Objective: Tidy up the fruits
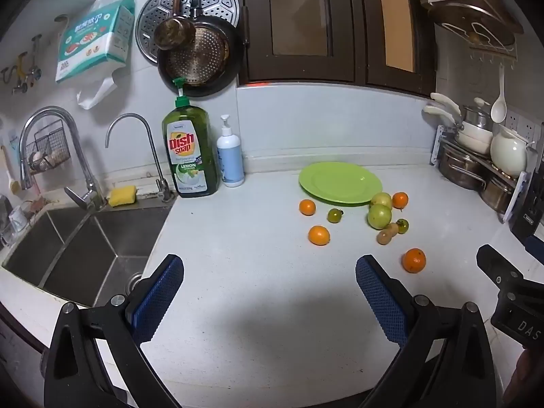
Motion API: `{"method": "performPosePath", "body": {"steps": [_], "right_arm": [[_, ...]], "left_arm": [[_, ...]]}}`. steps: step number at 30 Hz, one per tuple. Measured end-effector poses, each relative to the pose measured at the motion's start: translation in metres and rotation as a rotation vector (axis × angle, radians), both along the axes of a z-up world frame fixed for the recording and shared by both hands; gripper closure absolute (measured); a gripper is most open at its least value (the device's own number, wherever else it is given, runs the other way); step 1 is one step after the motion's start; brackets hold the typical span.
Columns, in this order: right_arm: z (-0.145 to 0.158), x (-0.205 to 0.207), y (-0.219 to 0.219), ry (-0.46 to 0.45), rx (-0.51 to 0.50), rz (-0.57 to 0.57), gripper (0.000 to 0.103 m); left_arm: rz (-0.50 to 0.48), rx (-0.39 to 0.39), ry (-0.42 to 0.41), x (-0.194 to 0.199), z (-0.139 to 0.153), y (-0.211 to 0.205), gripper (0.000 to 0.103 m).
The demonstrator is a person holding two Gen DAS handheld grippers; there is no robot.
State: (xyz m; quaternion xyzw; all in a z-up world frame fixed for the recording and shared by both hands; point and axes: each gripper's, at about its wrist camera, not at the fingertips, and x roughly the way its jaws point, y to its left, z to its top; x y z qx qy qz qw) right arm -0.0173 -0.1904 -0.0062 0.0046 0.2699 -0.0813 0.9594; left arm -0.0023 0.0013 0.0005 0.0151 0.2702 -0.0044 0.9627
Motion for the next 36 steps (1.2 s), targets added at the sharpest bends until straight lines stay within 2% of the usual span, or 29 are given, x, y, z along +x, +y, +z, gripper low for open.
{"method": "performPosePath", "body": {"steps": [36], "right_arm": [[0.001,-0.001,0.010,-0.005,-0.020,0.003,0.000]], "left_arm": [[-0.014,-0.007,-0.015,0.000,0.008,0.010,0.000]]}}
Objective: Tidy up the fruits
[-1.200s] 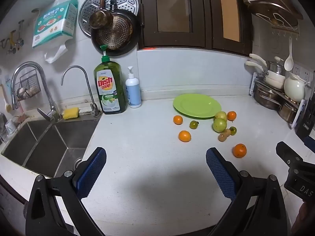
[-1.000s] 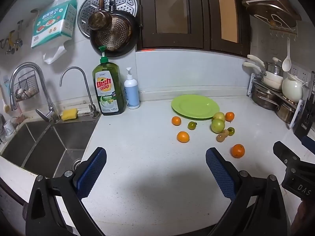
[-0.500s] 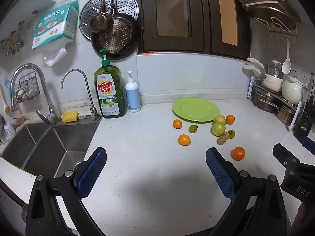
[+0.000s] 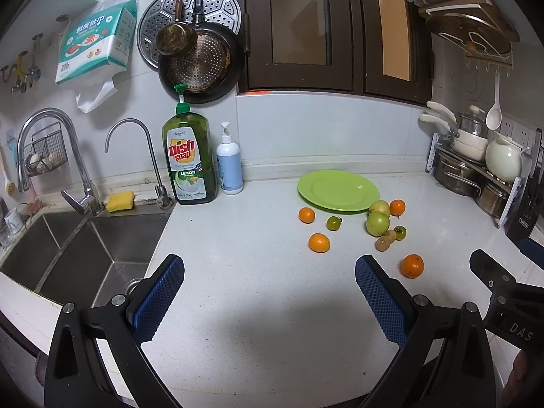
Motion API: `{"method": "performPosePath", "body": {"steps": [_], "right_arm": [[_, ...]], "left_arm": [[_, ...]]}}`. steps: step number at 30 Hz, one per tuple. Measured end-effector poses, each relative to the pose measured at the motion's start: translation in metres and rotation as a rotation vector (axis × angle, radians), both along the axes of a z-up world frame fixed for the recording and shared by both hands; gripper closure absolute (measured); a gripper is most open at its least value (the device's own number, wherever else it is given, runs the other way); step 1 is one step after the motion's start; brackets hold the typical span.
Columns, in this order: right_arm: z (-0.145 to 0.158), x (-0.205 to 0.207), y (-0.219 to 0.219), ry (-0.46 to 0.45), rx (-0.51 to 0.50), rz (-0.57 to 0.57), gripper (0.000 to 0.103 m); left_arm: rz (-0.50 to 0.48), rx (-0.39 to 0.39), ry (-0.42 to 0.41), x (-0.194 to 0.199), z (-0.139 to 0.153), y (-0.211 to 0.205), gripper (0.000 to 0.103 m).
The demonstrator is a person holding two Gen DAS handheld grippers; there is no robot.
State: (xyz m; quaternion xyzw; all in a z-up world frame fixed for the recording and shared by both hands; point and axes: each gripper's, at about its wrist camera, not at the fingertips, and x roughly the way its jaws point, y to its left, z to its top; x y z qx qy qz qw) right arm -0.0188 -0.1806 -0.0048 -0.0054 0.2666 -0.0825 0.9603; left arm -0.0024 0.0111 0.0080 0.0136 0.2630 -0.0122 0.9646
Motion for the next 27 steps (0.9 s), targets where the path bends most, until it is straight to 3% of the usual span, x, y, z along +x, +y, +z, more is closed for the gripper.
{"method": "performPosePath", "body": {"steps": [27], "right_arm": [[-0.0014,0.0013,-0.0004,-0.001,-0.002,0.001,0.000]], "left_arm": [[-0.004,0.005,0.001,0.0028,-0.0023,-0.0016,0.000]]}}
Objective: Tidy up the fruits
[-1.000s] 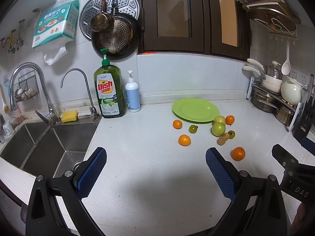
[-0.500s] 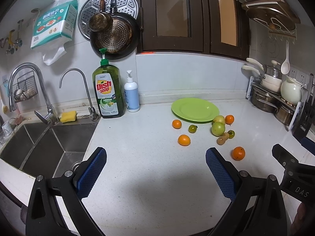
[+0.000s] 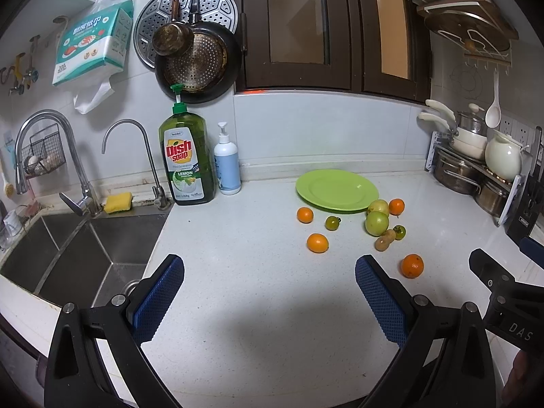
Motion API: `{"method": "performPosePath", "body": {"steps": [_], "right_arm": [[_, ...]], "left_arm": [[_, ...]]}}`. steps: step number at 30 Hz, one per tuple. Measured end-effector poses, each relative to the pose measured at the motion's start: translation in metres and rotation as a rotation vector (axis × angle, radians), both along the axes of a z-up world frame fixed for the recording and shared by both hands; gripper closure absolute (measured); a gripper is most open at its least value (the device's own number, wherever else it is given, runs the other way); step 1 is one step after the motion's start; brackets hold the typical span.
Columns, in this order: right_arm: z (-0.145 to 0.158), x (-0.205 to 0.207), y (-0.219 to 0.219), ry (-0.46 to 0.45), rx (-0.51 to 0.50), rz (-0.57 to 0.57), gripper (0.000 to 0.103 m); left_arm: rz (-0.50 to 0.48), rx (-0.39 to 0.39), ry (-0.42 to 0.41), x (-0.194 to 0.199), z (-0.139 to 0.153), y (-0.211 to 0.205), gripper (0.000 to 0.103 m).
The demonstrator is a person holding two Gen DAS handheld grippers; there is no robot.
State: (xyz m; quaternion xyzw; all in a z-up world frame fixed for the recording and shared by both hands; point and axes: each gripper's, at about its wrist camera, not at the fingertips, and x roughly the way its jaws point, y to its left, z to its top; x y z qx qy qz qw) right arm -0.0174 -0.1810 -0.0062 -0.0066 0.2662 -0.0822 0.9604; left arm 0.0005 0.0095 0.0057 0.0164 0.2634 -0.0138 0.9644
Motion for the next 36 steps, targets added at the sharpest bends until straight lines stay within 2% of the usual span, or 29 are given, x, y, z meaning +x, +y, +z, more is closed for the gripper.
{"method": "performPosePath", "body": {"steps": [19,30,36], "right_arm": [[-0.006,0.012,-0.009,0.015,0.005,0.012,0.000],[-0.024,0.034,-0.020,0.056,0.025,0.040,0.000],[-0.044,0.053,-0.022,0.113,0.061,0.004,0.001]], "left_arm": [[0.006,0.013,0.015,0.013,-0.005,-0.008,0.000],[0.026,0.045,0.048,0.028,-0.026,-0.023,0.000],[-0.048,0.062,0.085,0.057,-0.040,-0.024,0.011]]}}
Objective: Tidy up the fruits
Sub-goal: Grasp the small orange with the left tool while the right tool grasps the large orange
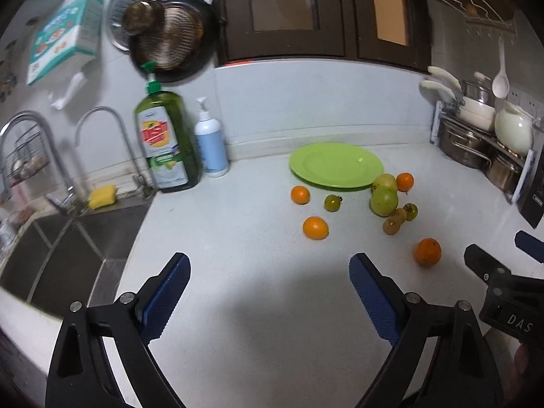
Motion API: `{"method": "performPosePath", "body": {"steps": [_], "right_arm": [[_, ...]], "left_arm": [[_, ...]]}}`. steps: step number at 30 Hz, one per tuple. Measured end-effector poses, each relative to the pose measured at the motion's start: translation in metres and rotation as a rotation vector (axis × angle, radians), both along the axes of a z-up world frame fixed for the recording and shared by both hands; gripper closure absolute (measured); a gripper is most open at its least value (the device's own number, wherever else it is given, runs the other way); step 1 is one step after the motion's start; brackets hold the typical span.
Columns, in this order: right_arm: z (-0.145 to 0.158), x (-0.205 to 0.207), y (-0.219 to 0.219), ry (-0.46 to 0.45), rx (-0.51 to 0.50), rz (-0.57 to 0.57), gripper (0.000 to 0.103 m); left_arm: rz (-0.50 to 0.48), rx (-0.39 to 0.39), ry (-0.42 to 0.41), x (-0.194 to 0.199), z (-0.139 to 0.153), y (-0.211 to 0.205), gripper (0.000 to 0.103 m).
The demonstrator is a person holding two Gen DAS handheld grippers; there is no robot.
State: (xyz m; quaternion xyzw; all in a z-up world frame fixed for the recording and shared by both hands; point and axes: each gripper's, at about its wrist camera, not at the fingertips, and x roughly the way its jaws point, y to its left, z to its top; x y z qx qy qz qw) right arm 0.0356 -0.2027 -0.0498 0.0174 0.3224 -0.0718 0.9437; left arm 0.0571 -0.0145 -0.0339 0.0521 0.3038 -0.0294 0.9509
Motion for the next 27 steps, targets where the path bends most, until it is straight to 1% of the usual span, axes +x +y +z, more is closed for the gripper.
{"method": "performPosePath", "body": {"steps": [1,4,6,8,9,11,14,16,18,21,24,27], "right_arm": [[-0.003,0.003,0.001,0.004,0.001,-0.011,0.001],[-0.013,0.016,0.005,0.029,0.004,-0.077,0.005],[-0.020,0.023,0.008,0.052,0.027,-0.114,0.008],[-0.028,0.030,0.012,0.072,0.024,-0.139,0.010],[-0.031,0.033,0.014,0.085,0.022,-0.151,0.012],[-0.037,0.039,0.014,0.114,0.035,-0.164,0.014],[-0.045,0.048,0.011,0.133,0.040,-0.178,0.018],[-0.052,0.057,0.009,0.143,0.040,-0.179,0.020],[-0.058,0.066,0.005,0.163,0.056,-0.180,0.025],[-0.065,0.074,-0.001,0.181,0.082,-0.197,0.027],[-0.072,0.081,-0.006,0.202,0.086,-0.204,0.031],[-0.077,0.087,-0.011,0.213,0.101,-0.209,0.032]], "left_arm": [[-0.027,0.003,0.002,0.009,-0.002,0.000,0.014],[-0.107,0.017,0.037,0.033,-0.011,0.001,0.017],[-0.149,0.026,0.039,0.047,-0.018,-0.001,0.019],[-0.170,0.034,0.059,0.060,-0.024,-0.003,0.023],[-0.188,0.034,0.082,0.069,-0.029,-0.005,0.024],[-0.214,0.035,0.105,0.081,-0.035,-0.010,0.025],[-0.244,0.059,0.118,0.097,-0.046,-0.019,0.026],[-0.245,0.077,0.127,0.107,-0.053,-0.024,0.028],[-0.252,0.073,0.145,0.115,-0.059,-0.028,0.028],[-0.280,0.078,0.174,0.127,-0.069,-0.036,0.030],[-0.298,0.079,0.202,0.137,-0.078,-0.044,0.035],[-0.308,0.079,0.220,0.143,-0.085,-0.050,0.040]]}}
